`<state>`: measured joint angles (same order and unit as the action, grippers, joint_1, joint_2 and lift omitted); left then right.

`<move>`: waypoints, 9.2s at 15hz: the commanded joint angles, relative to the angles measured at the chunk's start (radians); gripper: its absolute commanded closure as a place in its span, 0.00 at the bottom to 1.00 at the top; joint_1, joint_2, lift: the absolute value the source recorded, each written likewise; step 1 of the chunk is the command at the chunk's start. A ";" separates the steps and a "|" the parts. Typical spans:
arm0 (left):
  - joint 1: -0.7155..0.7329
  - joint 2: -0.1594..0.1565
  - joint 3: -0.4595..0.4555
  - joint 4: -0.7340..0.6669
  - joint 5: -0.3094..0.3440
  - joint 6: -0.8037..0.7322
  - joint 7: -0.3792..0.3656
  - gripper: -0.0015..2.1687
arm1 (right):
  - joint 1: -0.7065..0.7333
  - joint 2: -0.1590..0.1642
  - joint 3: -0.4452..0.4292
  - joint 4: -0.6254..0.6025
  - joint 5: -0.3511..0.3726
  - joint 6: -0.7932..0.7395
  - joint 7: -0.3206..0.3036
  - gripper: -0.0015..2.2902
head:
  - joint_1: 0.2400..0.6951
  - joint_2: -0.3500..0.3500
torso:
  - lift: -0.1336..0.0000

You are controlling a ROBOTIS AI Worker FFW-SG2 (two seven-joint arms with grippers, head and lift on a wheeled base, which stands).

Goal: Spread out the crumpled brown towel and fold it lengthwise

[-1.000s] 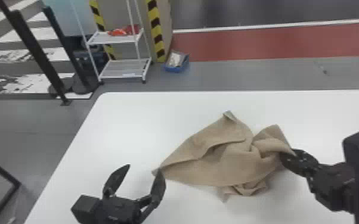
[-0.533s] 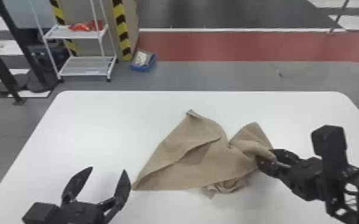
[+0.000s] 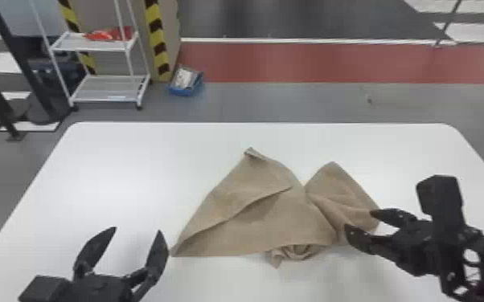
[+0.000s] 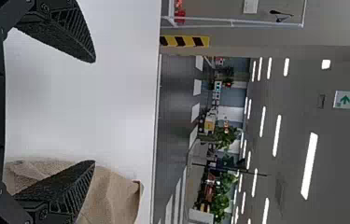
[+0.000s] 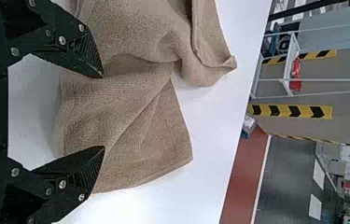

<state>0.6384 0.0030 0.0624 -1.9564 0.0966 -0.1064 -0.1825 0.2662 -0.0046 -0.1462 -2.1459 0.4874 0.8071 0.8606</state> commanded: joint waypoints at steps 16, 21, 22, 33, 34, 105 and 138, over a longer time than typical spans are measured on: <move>-0.003 -0.006 0.001 -0.001 0.003 0.001 0.000 0.05 | -0.139 0.005 -0.230 -0.038 -0.039 0.134 0.067 0.88 | 1.00 0.33 | 0.07; -0.017 -0.006 -0.007 -0.033 -0.003 0.005 -0.066 0.06 | -0.078 0.005 -0.234 -0.058 0.073 0.146 0.178 0.00 | 1.00 0.27 | 0.07; -0.016 -0.006 -0.009 -0.050 -0.003 0.005 -0.083 0.06 | -0.068 0.005 -0.248 -0.063 0.073 0.143 0.176 0.00 | 1.00 0.25 | 0.07; -0.022 -0.006 -0.116 -0.159 -0.130 0.342 -0.532 0.11 | -0.050 0.003 -0.454 -0.037 0.049 0.128 0.140 0.02 | 1.00 0.00 | 0.07; -0.023 -0.006 -0.144 -0.159 -0.170 0.382 -0.531 0.13 | -0.051 0.002 -0.470 -0.029 0.046 0.122 0.140 0.02 | 1.00 0.00 | 0.07; -0.155 -0.006 0.091 -0.407 -0.048 0.839 -0.431 0.19 | -0.067 -0.221 -0.294 0.100 0.433 -0.648 0.388 0.26 | 1.00 0.18 | 0.07; -0.683 -0.006 -0.536 0.315 -0.178 0.578 -0.166 0.19 | -0.053 -0.169 -0.794 0.004 -0.139 0.275 0.001 0.05 | 1.00 0.00 | 0.07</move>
<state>-0.0143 0.0031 -0.4837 -1.6953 -0.0930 0.4952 -0.3589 0.2030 -0.1842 -0.9296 -2.1299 0.3579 1.0823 0.8569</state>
